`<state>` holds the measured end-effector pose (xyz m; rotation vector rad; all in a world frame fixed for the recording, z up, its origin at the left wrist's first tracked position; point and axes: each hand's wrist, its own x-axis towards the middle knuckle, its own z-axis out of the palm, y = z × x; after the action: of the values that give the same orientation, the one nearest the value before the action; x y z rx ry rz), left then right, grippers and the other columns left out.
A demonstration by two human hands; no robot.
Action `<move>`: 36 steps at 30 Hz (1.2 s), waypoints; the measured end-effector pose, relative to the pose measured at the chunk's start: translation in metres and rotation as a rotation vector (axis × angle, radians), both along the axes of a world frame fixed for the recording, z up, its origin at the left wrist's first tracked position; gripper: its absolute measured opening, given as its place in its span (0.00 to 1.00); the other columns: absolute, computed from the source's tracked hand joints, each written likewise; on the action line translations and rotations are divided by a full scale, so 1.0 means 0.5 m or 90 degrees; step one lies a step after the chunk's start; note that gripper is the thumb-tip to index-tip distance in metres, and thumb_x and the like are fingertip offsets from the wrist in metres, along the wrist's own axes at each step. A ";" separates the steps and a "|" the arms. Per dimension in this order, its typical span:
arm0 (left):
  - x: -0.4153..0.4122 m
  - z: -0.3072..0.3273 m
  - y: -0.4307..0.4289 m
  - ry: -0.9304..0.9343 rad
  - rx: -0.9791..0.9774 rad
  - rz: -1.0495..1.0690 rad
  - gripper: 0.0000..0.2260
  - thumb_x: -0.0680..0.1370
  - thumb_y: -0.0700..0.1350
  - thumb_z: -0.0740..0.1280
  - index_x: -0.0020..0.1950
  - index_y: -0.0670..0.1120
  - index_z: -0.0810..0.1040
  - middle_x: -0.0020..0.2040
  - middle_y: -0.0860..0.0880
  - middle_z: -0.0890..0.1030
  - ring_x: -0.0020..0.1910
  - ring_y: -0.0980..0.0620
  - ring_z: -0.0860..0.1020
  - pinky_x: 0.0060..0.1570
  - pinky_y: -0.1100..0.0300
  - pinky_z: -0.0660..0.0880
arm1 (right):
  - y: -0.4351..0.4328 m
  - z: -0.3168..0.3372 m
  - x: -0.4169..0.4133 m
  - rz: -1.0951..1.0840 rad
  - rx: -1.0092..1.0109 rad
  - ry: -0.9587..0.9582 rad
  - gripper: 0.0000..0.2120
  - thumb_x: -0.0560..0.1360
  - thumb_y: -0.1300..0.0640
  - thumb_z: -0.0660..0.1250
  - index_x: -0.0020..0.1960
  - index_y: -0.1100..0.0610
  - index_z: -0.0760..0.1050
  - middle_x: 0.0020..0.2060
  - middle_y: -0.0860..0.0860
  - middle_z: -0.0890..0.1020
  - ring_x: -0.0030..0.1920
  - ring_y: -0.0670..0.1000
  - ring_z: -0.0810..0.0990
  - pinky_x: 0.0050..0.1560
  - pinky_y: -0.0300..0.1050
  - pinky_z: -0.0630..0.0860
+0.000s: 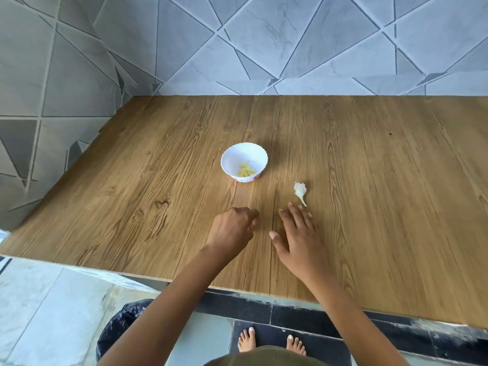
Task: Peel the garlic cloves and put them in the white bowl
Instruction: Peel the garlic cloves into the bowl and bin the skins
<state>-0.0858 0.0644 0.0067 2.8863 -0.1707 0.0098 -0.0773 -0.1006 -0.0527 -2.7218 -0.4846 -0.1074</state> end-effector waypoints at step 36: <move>-0.030 0.015 0.034 0.215 -0.586 0.091 0.04 0.77 0.36 0.67 0.47 0.37 0.80 0.38 0.45 0.81 0.38 0.53 0.79 0.42 0.63 0.79 | 0.019 0.052 0.001 0.122 0.593 0.317 0.03 0.74 0.62 0.70 0.43 0.54 0.80 0.37 0.47 0.82 0.39 0.45 0.80 0.43 0.39 0.77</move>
<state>-0.1006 0.0815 0.0141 1.9383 0.0891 -0.2907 -0.0770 -0.0909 -0.0267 -1.6954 -0.3998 0.3129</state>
